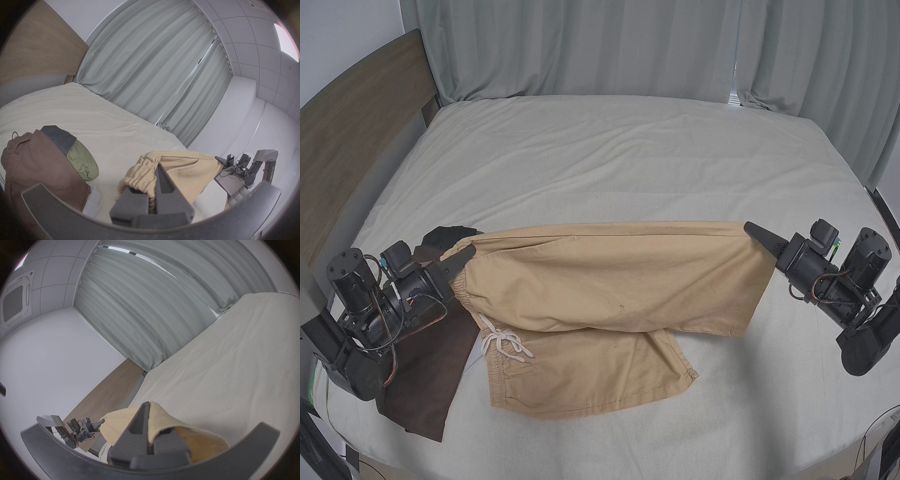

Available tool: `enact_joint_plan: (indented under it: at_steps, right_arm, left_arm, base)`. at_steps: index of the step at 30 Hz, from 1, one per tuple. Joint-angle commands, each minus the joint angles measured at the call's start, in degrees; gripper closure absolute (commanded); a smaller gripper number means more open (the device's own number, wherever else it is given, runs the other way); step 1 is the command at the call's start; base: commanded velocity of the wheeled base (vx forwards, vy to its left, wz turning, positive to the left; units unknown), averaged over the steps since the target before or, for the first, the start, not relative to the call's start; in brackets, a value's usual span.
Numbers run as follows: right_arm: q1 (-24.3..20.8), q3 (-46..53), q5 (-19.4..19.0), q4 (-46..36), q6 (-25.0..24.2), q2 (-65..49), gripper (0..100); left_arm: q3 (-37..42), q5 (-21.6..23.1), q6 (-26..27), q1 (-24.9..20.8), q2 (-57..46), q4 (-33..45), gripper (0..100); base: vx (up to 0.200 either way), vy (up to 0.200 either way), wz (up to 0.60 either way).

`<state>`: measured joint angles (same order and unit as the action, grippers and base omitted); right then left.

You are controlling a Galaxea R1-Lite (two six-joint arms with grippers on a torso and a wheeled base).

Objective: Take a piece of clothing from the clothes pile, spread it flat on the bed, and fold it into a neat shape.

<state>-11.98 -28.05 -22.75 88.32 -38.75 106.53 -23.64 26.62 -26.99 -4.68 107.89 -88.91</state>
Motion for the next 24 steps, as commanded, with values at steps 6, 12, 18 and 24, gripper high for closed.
enact_joint_plan:
  at_steps: [6, 12, 18, 24]
  right_arm:
    - [1.44, -4.73, -0.1, 0.01, -0.01, 2.71, 100]
    - [2.14, -8.16, -0.19, 0.01, -0.09, 6.58, 100]
    - [2.75, -12.73, -0.37, 0.01, -0.18, 10.71, 100]
    - [3.02, -16.6, -0.37, 0.01, -0.36, 13.96, 100]
  left_arm:
    - [-0.53, -0.08, -0.34, 0.11, 1.1, -0.04, 100]
    - [-3.34, -0.43, -0.17, -0.33, 3.91, -0.04, 100]
    - [-6.42, -0.52, -0.08, -0.06, 5.84, -0.04, 100]
    - [-9.85, -1.93, -0.26, -0.15, 7.95, 0.05, 100]
  base:
    - [0.0, 0.0, 0.0]
    - [0.0, 0.0, 0.0]
    - [0.0, 0.0, 0.0]
    - [0.0, 0.0, 0.0]
